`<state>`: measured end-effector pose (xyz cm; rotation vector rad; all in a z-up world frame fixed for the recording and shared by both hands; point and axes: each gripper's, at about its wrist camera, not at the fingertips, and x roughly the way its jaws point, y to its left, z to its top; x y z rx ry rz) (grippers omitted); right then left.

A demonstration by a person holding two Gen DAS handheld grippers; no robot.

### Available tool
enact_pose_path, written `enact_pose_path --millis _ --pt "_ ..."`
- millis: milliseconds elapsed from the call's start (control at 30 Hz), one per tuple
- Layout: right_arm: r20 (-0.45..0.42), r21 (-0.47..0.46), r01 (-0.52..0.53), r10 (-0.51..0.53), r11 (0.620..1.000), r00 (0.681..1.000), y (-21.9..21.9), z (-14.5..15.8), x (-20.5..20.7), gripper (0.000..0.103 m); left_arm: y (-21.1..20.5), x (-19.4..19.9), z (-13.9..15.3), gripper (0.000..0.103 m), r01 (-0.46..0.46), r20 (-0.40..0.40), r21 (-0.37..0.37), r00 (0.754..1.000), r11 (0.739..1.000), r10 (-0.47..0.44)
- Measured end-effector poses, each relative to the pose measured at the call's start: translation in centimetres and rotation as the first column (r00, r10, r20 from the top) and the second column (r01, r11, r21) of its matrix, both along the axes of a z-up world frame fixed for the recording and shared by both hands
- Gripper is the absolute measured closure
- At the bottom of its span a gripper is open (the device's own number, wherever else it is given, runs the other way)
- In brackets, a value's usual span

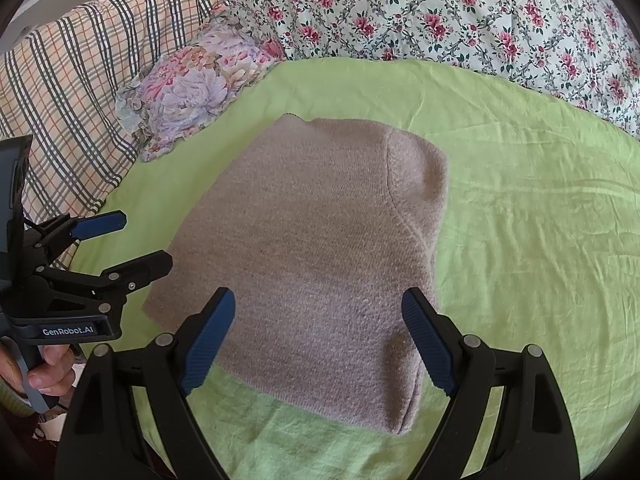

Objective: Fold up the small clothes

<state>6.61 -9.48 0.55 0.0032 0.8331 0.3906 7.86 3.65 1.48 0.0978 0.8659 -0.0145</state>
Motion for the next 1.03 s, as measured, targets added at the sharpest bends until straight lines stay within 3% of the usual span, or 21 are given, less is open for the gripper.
enact_pose_path --millis 1033 --pt "-0.006 0.013 0.031 -0.031 0.999 1.000 -0.5 -0.3 1.1 0.017 -0.5 2.0 -0.1 0.012 -0.019 0.001 0.018 1.000 1.000 0.019"
